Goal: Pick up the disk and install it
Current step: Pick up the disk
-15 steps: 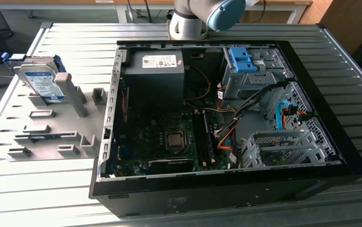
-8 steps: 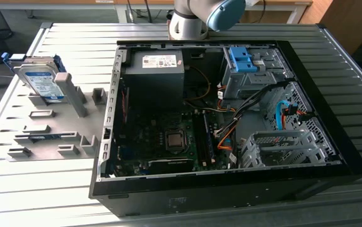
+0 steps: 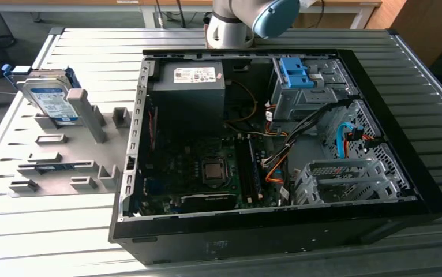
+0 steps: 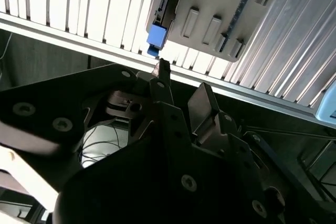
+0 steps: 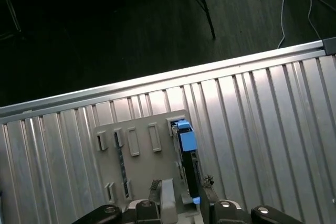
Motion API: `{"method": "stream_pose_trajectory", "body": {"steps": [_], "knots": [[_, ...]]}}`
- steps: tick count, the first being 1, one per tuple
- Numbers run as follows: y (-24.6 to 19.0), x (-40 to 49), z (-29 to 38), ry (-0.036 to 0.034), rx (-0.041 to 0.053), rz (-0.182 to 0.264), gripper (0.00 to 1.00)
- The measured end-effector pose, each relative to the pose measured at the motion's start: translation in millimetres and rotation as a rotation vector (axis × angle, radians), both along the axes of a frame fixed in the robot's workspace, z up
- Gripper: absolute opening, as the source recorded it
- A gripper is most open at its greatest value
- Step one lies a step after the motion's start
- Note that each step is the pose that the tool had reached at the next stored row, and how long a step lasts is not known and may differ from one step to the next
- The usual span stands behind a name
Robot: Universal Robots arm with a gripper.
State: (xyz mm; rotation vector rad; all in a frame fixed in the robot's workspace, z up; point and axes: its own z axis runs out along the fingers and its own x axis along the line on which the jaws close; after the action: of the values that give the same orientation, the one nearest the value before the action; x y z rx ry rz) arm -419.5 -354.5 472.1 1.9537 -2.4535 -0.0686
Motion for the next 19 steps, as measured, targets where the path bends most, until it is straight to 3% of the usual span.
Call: {"method": "stream_pose_trajectory", "body": {"steps": [5, 6, 8, 14, 19], "knots": [[0.0, 0.0, -0.1, -0.0006, -0.0006, 0.000, 0.43], [0.0, 0.0, -0.3, -0.0006, -0.0006, 0.000, 0.49], [0.0, 0.0, -1.4, -0.0003, -0.0006, 0.007, 0.49], [-0.2, 0.0, -10.7, -0.0001, -0.0006, 0.099, 0.49], [-0.1, 0.0, -19.9, -0.0002, -0.0001, 0.105, 0.49]]}}
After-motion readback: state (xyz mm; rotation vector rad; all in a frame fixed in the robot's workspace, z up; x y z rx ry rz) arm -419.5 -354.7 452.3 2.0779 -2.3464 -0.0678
